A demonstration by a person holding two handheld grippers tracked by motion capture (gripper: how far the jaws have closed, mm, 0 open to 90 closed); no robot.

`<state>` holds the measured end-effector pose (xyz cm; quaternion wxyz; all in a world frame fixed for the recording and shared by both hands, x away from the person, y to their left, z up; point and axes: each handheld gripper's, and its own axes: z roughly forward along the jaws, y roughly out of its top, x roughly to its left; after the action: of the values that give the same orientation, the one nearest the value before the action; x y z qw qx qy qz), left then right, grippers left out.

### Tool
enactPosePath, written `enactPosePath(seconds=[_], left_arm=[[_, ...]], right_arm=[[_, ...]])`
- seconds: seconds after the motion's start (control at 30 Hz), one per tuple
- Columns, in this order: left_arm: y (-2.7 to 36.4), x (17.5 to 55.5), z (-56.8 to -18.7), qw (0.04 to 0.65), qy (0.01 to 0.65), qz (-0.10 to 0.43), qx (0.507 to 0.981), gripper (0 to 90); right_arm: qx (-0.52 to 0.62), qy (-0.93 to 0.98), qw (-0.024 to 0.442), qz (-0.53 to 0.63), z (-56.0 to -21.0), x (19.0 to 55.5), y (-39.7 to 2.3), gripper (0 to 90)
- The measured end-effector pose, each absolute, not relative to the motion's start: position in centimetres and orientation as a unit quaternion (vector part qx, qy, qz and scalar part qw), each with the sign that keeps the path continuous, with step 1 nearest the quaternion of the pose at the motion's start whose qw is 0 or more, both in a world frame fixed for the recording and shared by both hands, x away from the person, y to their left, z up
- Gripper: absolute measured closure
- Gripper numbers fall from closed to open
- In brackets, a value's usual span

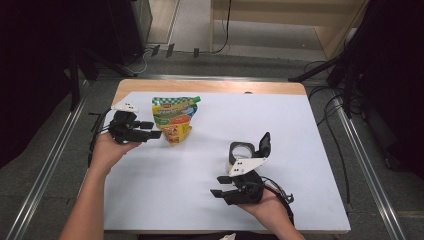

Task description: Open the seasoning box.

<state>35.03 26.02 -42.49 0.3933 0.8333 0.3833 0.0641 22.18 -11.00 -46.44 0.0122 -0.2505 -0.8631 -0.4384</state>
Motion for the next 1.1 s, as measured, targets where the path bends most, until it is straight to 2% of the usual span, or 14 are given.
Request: enactPosePath(seconds=[0.4, 0.67, 0.8, 0.93, 1.0, 1.03, 1.1], left_arm=[[24.1, 36.9, -43.4, 0.422, 0.363, 0.07, 0.828, 46.4], [23.3, 37.6, -44.4, 0.442, 0.354, 0.087, 0.82, 52.8], [23.1, 37.3, -44.0, 0.446, 0.345, 0.099, 0.82, 62.5], [22.9, 37.2, -43.8, 0.444, 0.341, 0.107, 0.822, 66.3], [23.0, 37.0, -43.5, 0.447, 0.339, 0.109, 0.82, 76.9], [23.1, 36.9, -43.3, 0.452, 0.339, 0.108, 0.818, 76.9], [23.1, 37.0, -43.1, 0.456, 0.352, 0.09, 0.812, 85.2]], right_arm=[[-0.264, -0.859, 0.004, -0.439, -46.5, 21.3, -11.6, 53.3], [-0.262, -0.856, 0.0, -0.445, -46.3, 20.9, -11.2, 52.6], [-0.256, -0.86, -0.004, -0.442, -46.0, 21.7, -10.2, 52.5], [-0.26, -0.854, -0.004, -0.45, -45.6, 22.4, -9.5, 52.6], [-0.265, -0.849, -0.004, -0.458, -45.3, 22.9, -9.0, 52.8], [-0.266, -0.846, -0.006, -0.462, -45.2, 23.1, -8.7, 52.8], [-0.264, -0.842, -0.007, -0.47, -45.2, 23.2, -8.1, 52.8]])
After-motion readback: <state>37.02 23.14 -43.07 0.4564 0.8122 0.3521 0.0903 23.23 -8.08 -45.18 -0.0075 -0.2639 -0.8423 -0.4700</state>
